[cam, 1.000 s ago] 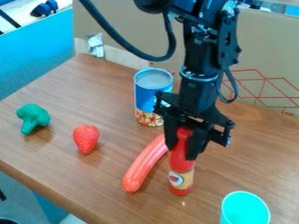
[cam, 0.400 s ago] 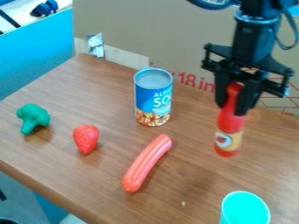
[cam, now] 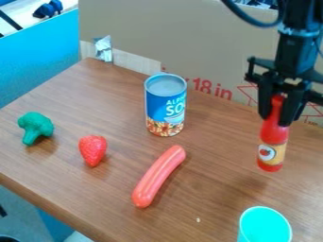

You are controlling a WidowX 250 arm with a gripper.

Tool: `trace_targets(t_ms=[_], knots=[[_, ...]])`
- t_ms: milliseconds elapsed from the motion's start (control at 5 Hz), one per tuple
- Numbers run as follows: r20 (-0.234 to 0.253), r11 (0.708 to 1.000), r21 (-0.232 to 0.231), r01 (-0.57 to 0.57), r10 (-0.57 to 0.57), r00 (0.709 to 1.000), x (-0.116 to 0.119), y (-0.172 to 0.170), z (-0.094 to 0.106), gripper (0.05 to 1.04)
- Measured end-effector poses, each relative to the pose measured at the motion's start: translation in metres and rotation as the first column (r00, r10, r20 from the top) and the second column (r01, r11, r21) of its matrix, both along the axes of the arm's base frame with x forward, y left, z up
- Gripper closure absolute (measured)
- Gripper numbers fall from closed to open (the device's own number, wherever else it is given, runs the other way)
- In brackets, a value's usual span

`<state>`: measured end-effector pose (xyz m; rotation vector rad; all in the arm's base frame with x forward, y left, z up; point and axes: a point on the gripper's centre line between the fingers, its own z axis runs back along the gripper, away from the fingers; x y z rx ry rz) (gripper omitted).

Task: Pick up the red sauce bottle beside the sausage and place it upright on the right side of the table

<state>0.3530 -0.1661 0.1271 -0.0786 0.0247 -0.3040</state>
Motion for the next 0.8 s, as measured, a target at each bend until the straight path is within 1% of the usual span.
trace_targets(t_ms=[400, 600, 800], knots=[[0.045, 0.998, 0.055, 0.031, -0.033, 0.998, 0.011, -0.0057, -0.0098, 0.705], [0.062, 0.997, 0.064, 0.03, -0.034, 0.997, 0.0128, -0.0073, -0.0075, 0.705], [0.052, 0.999, 0.045, -0.01, 0.008, 0.999, 0.0148, -0.0024, -0.0075, 0.705]])
